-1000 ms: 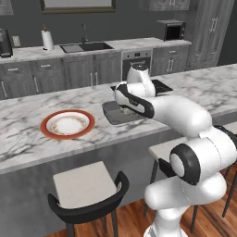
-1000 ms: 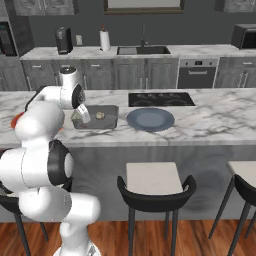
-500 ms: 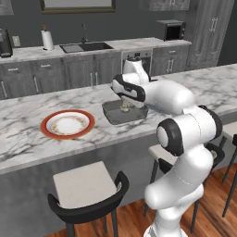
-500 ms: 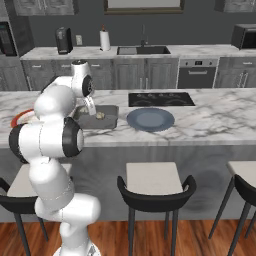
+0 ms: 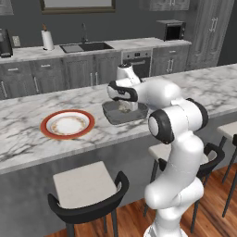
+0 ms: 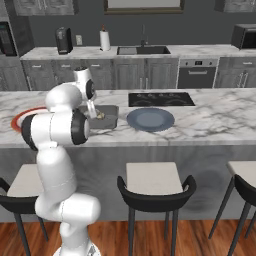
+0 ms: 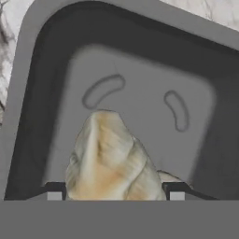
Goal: Place two dumplings into each of the tupperware containers and then place the containers in the fridge.
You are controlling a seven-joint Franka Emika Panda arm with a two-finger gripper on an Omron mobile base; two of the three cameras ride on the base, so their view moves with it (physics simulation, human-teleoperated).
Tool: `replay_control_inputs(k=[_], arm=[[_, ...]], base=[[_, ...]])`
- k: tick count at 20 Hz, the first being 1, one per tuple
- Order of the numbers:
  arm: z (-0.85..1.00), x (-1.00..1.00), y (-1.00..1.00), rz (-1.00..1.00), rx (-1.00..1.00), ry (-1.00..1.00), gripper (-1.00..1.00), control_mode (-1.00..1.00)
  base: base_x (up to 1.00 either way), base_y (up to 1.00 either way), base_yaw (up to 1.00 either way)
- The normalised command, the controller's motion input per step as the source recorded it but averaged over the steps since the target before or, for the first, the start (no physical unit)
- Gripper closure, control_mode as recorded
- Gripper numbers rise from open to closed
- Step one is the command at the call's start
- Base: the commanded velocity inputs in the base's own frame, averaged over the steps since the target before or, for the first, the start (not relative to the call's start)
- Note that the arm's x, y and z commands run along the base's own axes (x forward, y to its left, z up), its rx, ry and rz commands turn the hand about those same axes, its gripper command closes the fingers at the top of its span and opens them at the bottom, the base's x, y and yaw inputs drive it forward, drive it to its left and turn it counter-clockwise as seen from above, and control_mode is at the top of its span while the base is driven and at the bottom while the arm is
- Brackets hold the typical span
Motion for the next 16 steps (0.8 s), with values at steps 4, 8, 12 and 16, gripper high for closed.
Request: replay_control_inputs(k=[4, 8, 12, 16], arm=[[-0.23, 0.5, 0.07, -0.04, 0.0, 0.0, 1.0, -1.0], [-0.27, 0.41, 0.16, -0.04, -0.02, 0.0, 1.0, -1.0], [-0.25, 0.19, 0.16, -0.05, -0.04, 0.0, -1.0, -1.0], [-0.04, 0.0, 0.01, -0.07, -0.03, 0.0, -1.0, -1.0]], base=[[0.0, 0.0, 0.0], [0.0, 0.0, 0.0], [0.0, 0.0, 0.0], [0.0, 0.0, 0.0]])
